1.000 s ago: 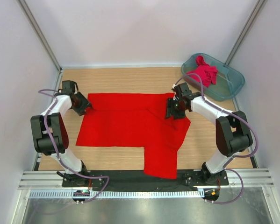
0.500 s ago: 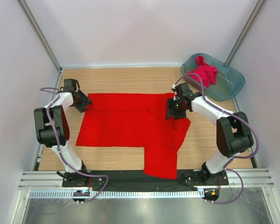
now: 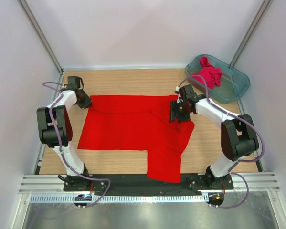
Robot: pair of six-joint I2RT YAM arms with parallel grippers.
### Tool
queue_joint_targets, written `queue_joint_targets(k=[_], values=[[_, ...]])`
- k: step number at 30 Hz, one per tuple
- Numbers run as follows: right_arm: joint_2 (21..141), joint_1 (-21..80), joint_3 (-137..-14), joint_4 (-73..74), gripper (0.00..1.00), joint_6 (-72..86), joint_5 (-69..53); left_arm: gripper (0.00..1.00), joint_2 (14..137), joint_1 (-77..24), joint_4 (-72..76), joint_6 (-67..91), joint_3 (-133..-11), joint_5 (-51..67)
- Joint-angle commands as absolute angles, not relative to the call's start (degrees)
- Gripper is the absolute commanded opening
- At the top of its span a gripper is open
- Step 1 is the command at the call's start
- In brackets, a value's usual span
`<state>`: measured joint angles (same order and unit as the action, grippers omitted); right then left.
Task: Fold and stack the t-shirts
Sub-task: Fold the tshirt
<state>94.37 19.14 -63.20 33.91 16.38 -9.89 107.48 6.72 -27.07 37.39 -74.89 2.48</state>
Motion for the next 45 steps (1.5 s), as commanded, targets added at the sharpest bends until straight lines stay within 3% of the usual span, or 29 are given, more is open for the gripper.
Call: queue_joint_targets(k=[1,8,11,14,20,24,32,37,45], values=[[93.16,19.25,-64.95,33.66,0.56,15.73,-10.72,0.00,103.11,4.05,-29.26,31.39,-76.73,-2.63],[93.87,19.16,-64.95,33.31,0.56,15.82,-10.99,0.01,99.58,-1.40,-31.99,26.98,-73.57,-10.19],[94.04,19.16,-64.86,33.40,0.56,15.82,-11.07,0.13,99.75,-1.49,-32.78,28.29,-70.58,-12.73],[94.04,19.25,-65.39,33.92,0.56,15.65,-11.07,0.32,100.63,-1.14,-33.48,28.13,-69.35,-15.73],[93.78,19.16,-65.74,34.54,0.57,15.38,-10.64,0.46,100.99,-0.70,-35.77,28.04,-73.74,-19.07],[93.87,19.25,-66.27,35.15,0.57,15.47,-9.06,0.47,99.58,-0.62,-33.58,28.30,-74.79,-14.43],[94.66,15.30,-66.53,36.12,0.57,18.63,-4.83,0.37,98.53,1.58,-29.80,33.39,-73.30,-0.97],[96.94,12.83,-69.08,34.81,0.56,18.55,-7.10,0.36,97.91,1.50,-29.35,34.01,-71.29,5.35],[103.44,17.05,-72.24,29.27,0.57,17.58,-13.97,0.36,94.57,1.32,-28.74,33.93,-65.92,8.35]])
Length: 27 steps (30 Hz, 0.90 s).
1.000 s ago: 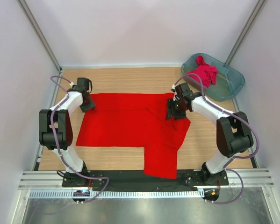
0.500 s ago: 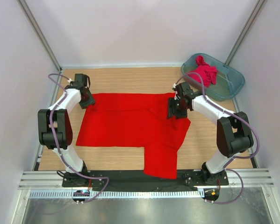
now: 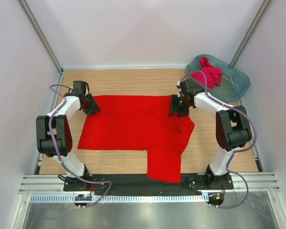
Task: Fold and stack the t-shirts
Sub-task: Fold the tshirt
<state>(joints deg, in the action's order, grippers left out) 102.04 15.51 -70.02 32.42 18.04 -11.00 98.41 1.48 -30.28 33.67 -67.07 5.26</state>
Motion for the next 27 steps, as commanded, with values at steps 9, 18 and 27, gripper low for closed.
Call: queue_joint_targets(k=[9,18,27], values=[[110.64,17.31,-78.03,29.97,0.54,15.03,-11.43,0.36,90.71,1.41,-30.49,31.82,-63.81,8.71],[113.11,17.67,-80.51,30.85,0.41,14.77,-11.16,0.37,89.74,1.41,-31.46,30.32,-63.46,8.26],[109.52,18.81,-81.30,34.53,0.01,14.32,-14.23,0.37,89.82,1.49,-32.08,29.88,-64.51,7.65]])
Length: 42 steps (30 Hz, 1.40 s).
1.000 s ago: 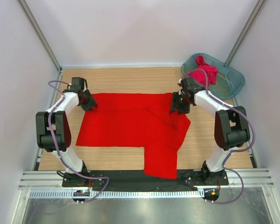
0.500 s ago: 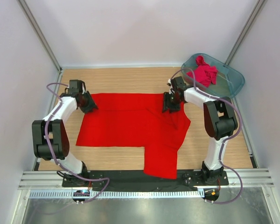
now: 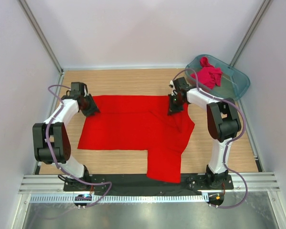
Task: Fold and stack the t-shirts
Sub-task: Fold the tshirt
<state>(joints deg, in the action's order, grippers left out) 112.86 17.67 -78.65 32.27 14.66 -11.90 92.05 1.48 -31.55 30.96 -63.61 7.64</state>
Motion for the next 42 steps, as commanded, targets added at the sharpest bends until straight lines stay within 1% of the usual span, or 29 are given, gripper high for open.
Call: queue_joint_targets(k=[1,3,5,8,11,12,14,15,16,18,19,21,22,23,26,29,33,36,37,42], values=[[108.82,19.68,-81.39,36.02,0.02,15.02,-15.46,0.37,89.91,1.41,-32.08,29.80,-64.77,7.56],[106.88,21.00,-80.69,37.87,0.02,17.48,-19.32,0.37,89.83,1.49,-32.25,29.71,-65.04,7.30],[105.74,23.28,-79.11,38.93,0.05,18.37,-22.04,0.37,89.82,1.49,-32.34,29.62,-65.04,6.86],[104.86,26.61,-75.87,37.89,0.06,19.51,-26.44,0.36,89.47,1.49,-32.61,29.27,-64.78,6.24],[105.29,28.82,-72.96,34.64,0.09,22.14,-36.01,0.37,89.03,1.49,-32.61,29.18,-64.25,6.06],[105.55,29.70,-72.34,33.93,0.14,22.58,-41.08,0.37,88.86,1.49,-32.69,29.35,-64.16,6.24],[104.51,29.45,-71.72,34.97,0.23,21.37,-41.93,0.37,88.86,1.41,-32.78,29.36,-64.16,6.24],[103.37,28.57,-71.28,35.85,0.30,20.66,-40.01,0.37,88.60,1.41,-32.78,29.18,-64.25,6.33],[100.14,27.96,-70.84,35.69,0.34,19.87,-37.29,0.37,88.51,1.41,-33.04,29.18,-64.25,6.33],[97.66,25.24,-69.70,34.20,0.36,19.60,-35.26,0.37,87.89,1.41,-33.05,28.74,-64.07,6.07],[95.82,24.27,-69.26,33.32,0.43,20.03,-32.37,0.37,87.80,1.49,-33.13,28.74,-63.99,6.06],[95.19,22.60,-69.34,31.91,0.51,21.44,-28.41,0.38,87.89,1.49,-33.22,28.74,-63.98,6.33],[95.36,21.02,-69.69,32.17,0.57,21.71,-25.60,0.38,88.06,1.41,-33.22,28.74,-64.16,6.85],[96.23,20.48,-71.18,32.52,0.57,21.97,-20.09,0.38,88.15,1.41,-33.40,28.91,-64.42,6.94],[98.60,17.15,-74.25,33.31,0.58,22.94,-11.03,0.38,88.42,1.49,-33.57,28.74,-65.39,7.12],[100.54,13.19,-75.67,30.25,0.57,24.87,-5.04,0.39,89.03,1.49,-34.18,27.60,-66.88,5.81],[105.10,9.67,-79.18,27.96,0.57,24.96,-1.85,0.41,90.52,1.41,-35.41,25.49,-69.60,3.87],[109.05,9.14,-82.70,27.42,0.57,24.26,-0.27,0.41,91.67,1.49,-36.65,24.00,-71.01,2.90],[109.94,9.05,-84.18,27.33,0.57,23.65,1.91,0.41,91.58,1.41,-37.61,23.91,-71.02,2.90],[113.46,9.05,-85.16,21.89,0.57,22.24,4.57,0.43,88.34,1.49,-35.95,22.15,-66.54,1.77]])
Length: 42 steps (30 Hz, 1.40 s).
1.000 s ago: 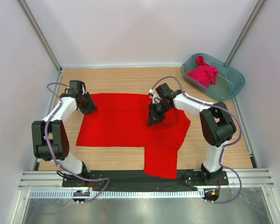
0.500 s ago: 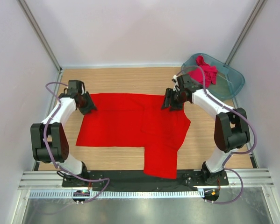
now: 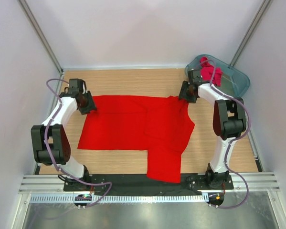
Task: Fold and stack the t-shirts
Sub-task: Fold the tshirt
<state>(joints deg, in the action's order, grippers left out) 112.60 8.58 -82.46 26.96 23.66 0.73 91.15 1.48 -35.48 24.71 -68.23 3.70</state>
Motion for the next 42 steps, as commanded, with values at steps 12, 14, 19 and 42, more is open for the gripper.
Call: queue_joint_targets(k=[12,14,19,42], values=[[120.59,8.88,-92.29,22.06,0.48,21.80,7.38,0.53,94.65,1.76,-38.05,20.65,-75.30,2.81],[120.24,8.44,-91.94,21.71,0.48,20.66,7.29,0.58,98.25,2.19,-38.41,20.30,-78.12,3.69],[122.08,6.51,-93.07,22.84,0.45,21.88,2.82,0.64,106.86,6.05,-37.61,18.72,-88.91,9.39],[122.96,5.98,-91.84,20.13,0.14,22.59,-5.10,0.34,124.37,8.61,-34.11,20.65,-97.12,14.33]])
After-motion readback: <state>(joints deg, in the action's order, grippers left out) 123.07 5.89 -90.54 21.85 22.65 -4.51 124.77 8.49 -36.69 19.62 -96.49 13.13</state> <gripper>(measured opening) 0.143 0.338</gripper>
